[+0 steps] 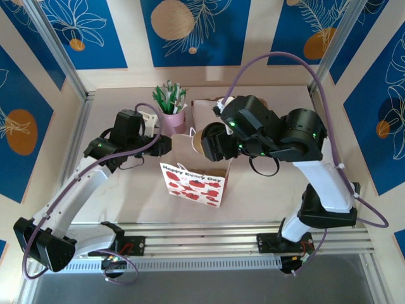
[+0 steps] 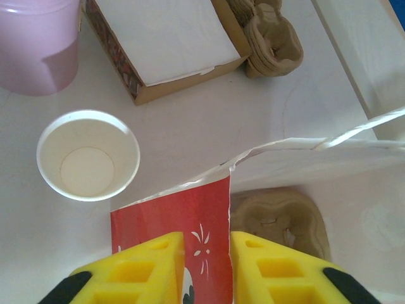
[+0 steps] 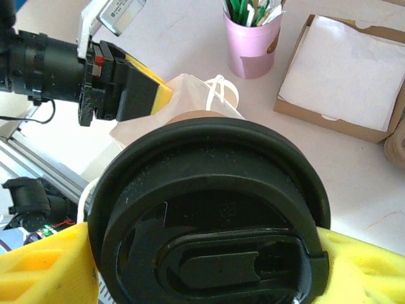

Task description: Pack the takeout coffee

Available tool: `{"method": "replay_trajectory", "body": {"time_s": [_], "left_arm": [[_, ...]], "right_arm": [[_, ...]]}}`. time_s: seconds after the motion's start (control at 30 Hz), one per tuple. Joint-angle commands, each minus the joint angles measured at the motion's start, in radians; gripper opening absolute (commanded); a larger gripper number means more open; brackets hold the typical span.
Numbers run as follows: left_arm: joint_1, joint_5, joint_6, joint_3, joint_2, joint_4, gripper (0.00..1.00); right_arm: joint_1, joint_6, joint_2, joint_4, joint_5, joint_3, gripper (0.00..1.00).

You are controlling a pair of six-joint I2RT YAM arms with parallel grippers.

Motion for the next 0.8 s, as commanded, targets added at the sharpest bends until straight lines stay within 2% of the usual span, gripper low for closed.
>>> {"method": "replay_trajectory", "body": {"time_s": [0.0,0.13,0.53,0.77], "left_arm": [[0.012,0.028,0.011,0.022,-0.001,0.003,0.22],[0.012,0.031,0.011,0.026,-0.001,0.004,0.16],[0.012,0.039,0.009,0.017,-0.003,0.017,0.00],[0.012,0.050,0.008,0.012,-0.003,0.023,0.00]], "right_arm": [[0.029,0.034,-0.010,-0.152,0.023,-0.009,0.58],[0.066,0.043,0.008,-0.152,0.018,-0.041,0.57],[0.070,0.031,0.023,-0.152,0.005,-0.114,0.56],[0.020,0.006,0.032,-0.152,-0.027,-0.197,0.55]]}}
